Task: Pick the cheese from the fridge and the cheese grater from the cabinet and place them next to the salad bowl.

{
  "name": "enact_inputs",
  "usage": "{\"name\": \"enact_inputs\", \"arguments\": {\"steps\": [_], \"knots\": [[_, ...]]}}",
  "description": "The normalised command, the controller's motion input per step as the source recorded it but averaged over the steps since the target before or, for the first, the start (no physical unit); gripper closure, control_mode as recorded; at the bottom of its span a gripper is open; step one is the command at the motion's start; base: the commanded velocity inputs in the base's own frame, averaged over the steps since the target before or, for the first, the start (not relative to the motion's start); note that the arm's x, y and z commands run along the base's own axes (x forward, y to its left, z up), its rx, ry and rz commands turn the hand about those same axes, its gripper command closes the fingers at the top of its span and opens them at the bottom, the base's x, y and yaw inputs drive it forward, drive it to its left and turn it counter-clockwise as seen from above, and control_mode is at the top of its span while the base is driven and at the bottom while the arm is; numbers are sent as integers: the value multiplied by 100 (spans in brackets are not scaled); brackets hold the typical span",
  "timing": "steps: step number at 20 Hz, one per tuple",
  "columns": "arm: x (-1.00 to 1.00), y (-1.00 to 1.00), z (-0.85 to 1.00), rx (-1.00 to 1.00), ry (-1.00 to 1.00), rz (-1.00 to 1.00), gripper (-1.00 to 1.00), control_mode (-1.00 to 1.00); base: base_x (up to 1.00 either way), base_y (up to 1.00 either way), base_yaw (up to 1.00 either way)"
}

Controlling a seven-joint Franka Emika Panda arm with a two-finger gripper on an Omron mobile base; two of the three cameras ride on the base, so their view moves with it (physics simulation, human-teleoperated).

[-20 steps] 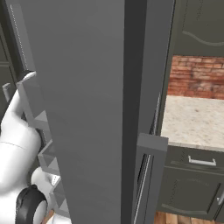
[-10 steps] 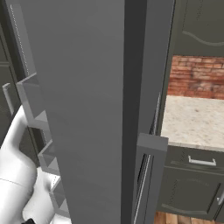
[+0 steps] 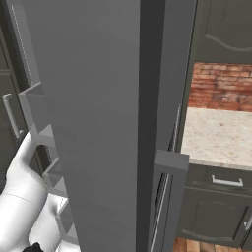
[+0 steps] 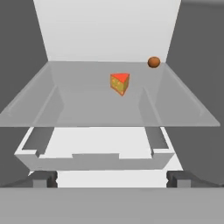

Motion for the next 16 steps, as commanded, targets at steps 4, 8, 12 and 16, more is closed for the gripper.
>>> {"name": "enact_inputs", "arguments": {"steps": [4,8,12,16], "knots": [[41,-26,0,0,1,0,-100,-100,0,0,0],[40,-23,0,0,1,0,-100,-100,0,0,0],[38,-6,0,0,0,0,-100,-100,0,0,0],[39,0,0,0,0,0,-100,-100,0,0,0]]}}
